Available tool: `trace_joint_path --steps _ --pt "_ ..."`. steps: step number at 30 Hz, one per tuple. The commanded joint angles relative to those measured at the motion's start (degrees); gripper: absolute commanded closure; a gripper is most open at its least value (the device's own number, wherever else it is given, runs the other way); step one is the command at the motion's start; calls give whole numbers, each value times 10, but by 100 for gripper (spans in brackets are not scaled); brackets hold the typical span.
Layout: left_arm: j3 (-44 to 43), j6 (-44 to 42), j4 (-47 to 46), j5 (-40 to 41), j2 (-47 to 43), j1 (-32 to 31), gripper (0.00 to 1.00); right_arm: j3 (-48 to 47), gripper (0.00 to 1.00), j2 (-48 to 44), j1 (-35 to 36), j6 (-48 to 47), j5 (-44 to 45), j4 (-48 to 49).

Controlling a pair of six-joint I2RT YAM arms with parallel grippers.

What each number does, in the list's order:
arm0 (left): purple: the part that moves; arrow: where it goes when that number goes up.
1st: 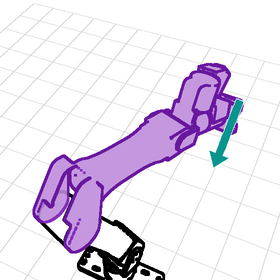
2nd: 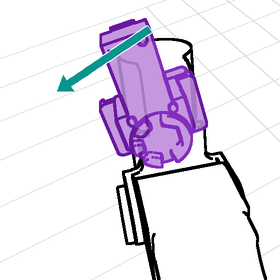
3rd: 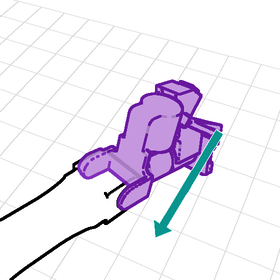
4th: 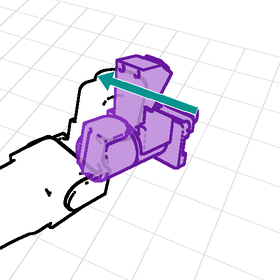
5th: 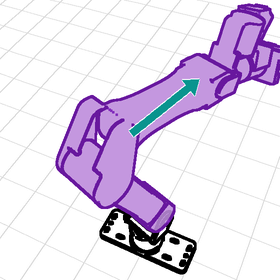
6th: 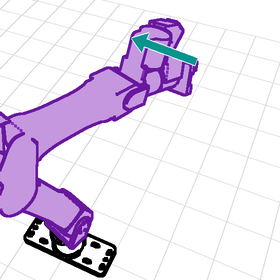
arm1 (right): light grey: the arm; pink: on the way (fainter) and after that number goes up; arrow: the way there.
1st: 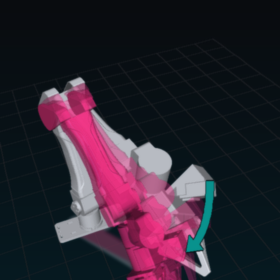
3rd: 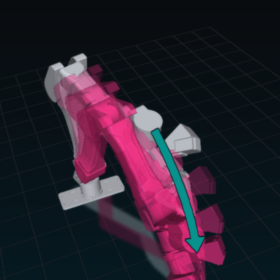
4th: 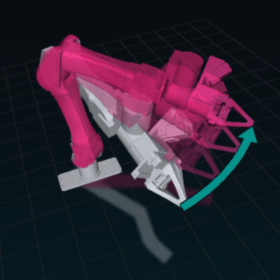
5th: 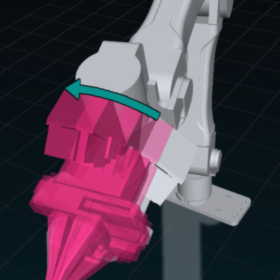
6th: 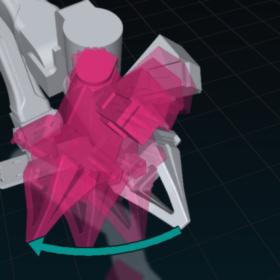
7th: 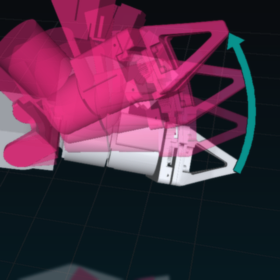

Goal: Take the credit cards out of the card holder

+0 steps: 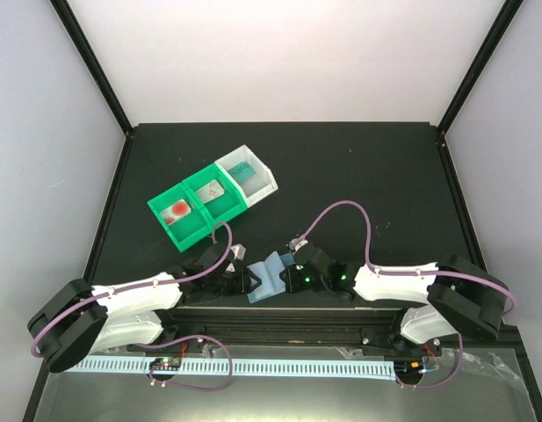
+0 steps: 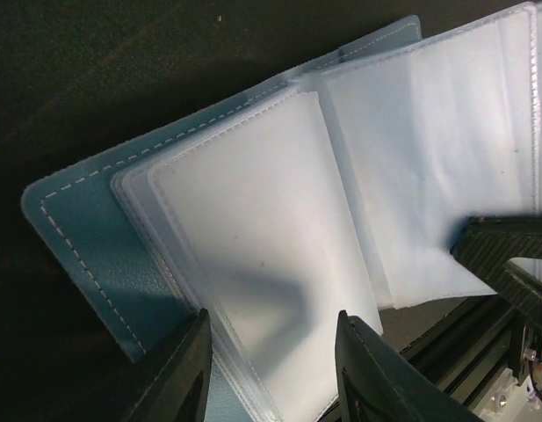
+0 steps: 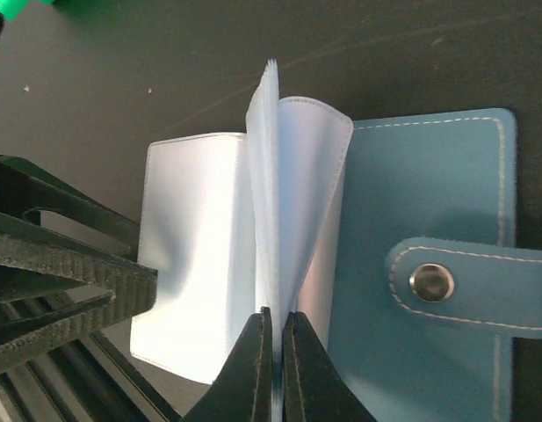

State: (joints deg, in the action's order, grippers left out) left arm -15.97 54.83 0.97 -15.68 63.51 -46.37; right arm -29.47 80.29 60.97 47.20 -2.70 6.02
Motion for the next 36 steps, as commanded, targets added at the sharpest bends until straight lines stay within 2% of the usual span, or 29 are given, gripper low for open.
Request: trace_joint_path --steps 1,5,8,10,13,17,20,23,29,36 --pt "-12 -2 27 19 -1 -5 60 -8 97 -30 -2 -27 49 -40" --pt "-35 -12 70 36 -13 -5 60 -7 78 -55 -2 -20 83 -83" --pt "-52 -17 97 47 -39 -4 59 2 75 -88 -2 -23 114 -106" --pt "-61 -19 113 54 -62 -4 54 4 73 -113 -1 -31 121 -118" --pt "-80 -25 142 61 -107 -4 41 2 65 -151 -1 -43 126 -138" --pt "-113 -42 194 81 -165 -4 27 -6 43 -219 -1 -58 134 -180" --pt "-142 -70 236 93 -212 -4 2 -21 23 -283 -2 -72 148 -221" --pt "-179 -103 273 96 -250 -4 1 -42 1 -344 -1 -83 155 -264" --pt "-259 -146 322 93 -306 -4 1 -95 0 -448 -2 -94 183 -354" --pt "-305 -189 324 77 -369 -4 1 -185 0 -491 -1 -79 213 -433"
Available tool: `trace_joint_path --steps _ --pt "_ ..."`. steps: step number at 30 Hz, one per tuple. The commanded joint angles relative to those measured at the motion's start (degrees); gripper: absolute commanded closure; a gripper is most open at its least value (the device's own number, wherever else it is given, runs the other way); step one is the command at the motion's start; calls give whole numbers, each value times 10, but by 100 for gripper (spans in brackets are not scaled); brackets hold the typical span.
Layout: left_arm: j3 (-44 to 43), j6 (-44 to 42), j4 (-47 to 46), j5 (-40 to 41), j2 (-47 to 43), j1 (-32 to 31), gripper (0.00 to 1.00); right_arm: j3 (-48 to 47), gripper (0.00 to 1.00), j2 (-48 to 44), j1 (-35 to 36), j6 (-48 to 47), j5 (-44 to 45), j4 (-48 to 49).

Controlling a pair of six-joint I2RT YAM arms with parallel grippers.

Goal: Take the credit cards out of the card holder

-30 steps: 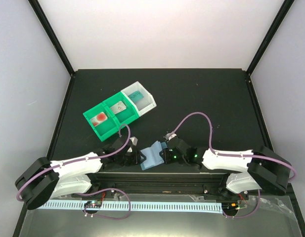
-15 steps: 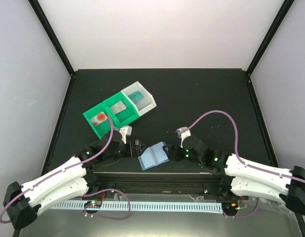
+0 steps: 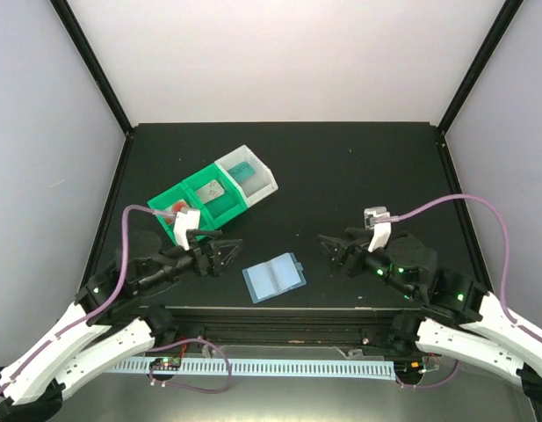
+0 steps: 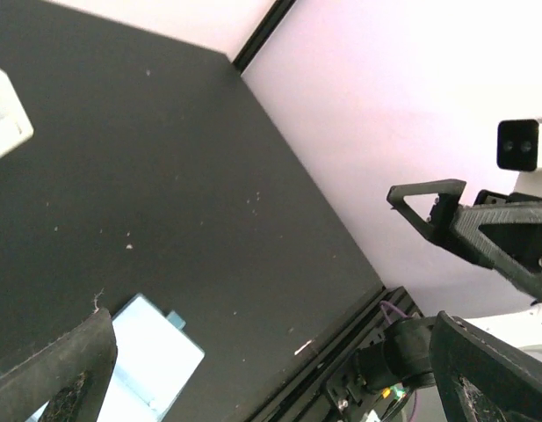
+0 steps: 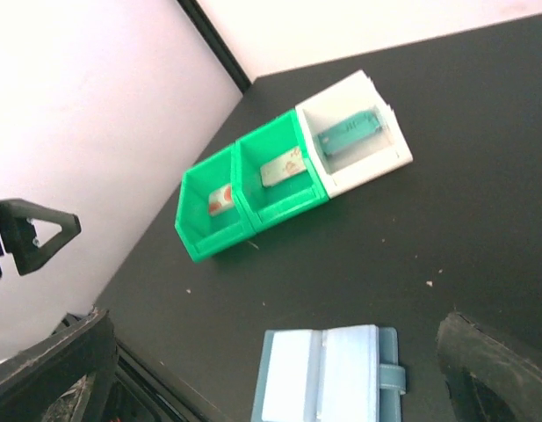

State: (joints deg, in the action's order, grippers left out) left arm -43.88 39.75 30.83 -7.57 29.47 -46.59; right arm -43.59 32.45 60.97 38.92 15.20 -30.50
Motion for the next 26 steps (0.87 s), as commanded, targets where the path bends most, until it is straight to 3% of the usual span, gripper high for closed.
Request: trace_joint_path --steps 1,14,26 --pt "-28 -40 26 0 -37 -2 1 -55 0 -14 -1 4 35 -78" --pt "-39 -24 1 14 -108 -2 1 -83 0 -19 -1 3 13 -101" --pt "-9 -3 -1 39 -104 -2 1 -58 0 -47 -2 1 -15 -67"
